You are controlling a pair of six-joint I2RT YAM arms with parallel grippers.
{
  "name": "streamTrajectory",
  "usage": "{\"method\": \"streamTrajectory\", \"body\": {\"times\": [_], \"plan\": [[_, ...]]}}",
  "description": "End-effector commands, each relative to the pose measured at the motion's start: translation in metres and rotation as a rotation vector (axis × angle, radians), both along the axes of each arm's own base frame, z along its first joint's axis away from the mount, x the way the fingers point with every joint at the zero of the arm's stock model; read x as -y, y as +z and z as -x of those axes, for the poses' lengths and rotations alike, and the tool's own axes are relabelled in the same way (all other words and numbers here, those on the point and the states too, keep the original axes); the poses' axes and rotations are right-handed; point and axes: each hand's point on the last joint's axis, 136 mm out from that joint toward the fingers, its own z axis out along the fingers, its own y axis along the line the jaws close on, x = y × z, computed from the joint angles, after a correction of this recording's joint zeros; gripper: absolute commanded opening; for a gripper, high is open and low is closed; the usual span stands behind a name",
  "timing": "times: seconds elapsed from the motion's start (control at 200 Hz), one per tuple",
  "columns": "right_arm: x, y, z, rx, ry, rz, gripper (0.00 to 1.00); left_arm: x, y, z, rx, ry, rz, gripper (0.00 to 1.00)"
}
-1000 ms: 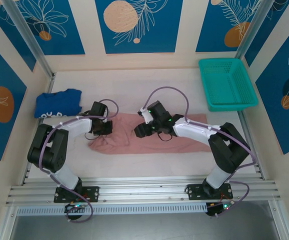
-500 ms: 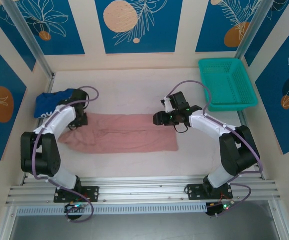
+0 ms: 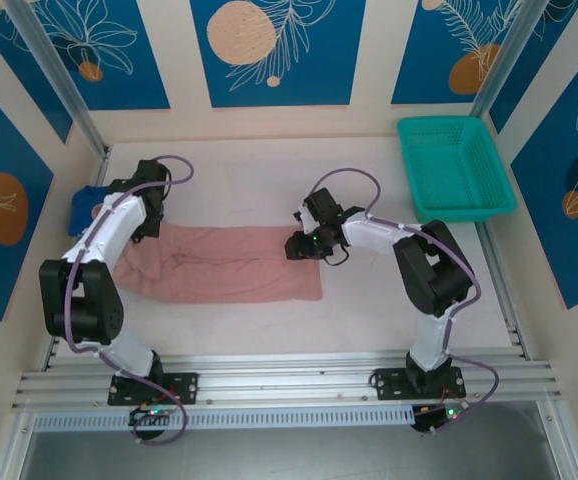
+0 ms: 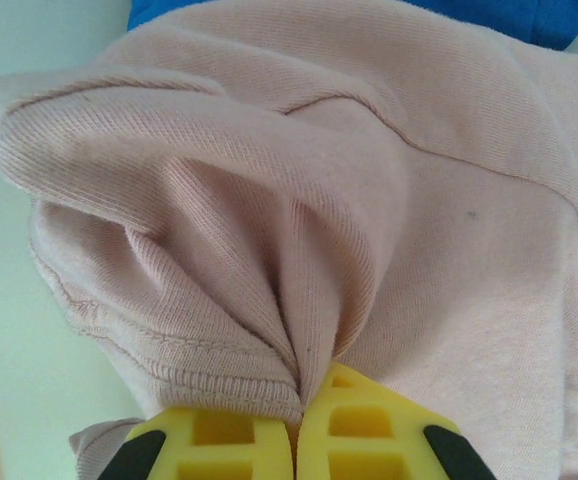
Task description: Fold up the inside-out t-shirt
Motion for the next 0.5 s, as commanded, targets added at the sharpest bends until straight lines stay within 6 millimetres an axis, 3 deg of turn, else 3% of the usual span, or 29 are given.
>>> {"method": "streamTrajectory", "body": {"times": [0.0, 0.15, 0.325, 0.495], "plan": [[-0.004, -0.007, 0.003, -0.036, 0.009, -0.012, 0.39, 0.0, 0.012, 0.0, 0.009, -0.008, 0.004, 0.0], [0.001, -0.026, 0.006, -0.068, 0.001, 0.027, 0.36, 0.017, 0.014, 0.001, 0.037, -0.031, 0.075, 0.0], [0.002, -0.031, 0.007, -0.073, 0.005, 0.03, 0.35, 0.039, 0.021, 0.013, 0.017, -0.063, 0.091, 0.0], [0.0, -0.024, 0.004, -0.067, 0.005, 0.012, 0.35, 0.087, 0.026, 0.026, -0.009, -0.119, 0.166, 0.0]]}}
